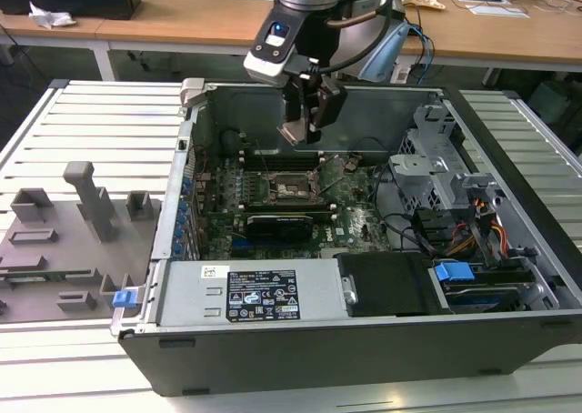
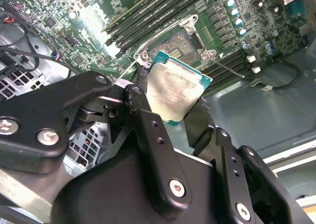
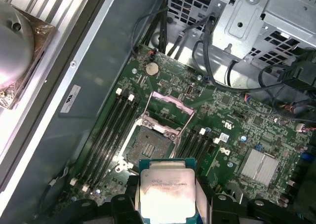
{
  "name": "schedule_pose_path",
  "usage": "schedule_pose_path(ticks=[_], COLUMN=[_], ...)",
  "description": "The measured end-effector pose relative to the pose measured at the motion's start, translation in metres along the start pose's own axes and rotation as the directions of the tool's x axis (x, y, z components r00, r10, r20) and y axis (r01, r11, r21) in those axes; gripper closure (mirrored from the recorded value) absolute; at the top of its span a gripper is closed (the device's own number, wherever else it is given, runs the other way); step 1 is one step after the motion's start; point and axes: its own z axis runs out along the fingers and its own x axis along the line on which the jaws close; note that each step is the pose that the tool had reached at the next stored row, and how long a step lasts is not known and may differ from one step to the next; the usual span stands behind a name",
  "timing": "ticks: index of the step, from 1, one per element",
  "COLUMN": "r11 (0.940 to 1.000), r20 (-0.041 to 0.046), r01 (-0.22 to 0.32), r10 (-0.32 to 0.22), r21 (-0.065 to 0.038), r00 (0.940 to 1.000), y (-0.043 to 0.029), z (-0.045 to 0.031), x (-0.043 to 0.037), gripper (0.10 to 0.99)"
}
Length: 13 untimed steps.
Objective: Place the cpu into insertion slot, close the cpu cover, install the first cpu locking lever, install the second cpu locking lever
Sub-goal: 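Place the cpu into insertion slot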
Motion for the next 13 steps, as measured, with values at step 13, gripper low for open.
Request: schedule_pose_path(ticks=[13], r11=[0.9987], r20=[0.0037], r01=[-0.052], r10=[0.052], r21=[-0.001], r00=[0.9987], y=[-0.0001], z=[0.0015], x=[0.0000], gripper=[0.549])
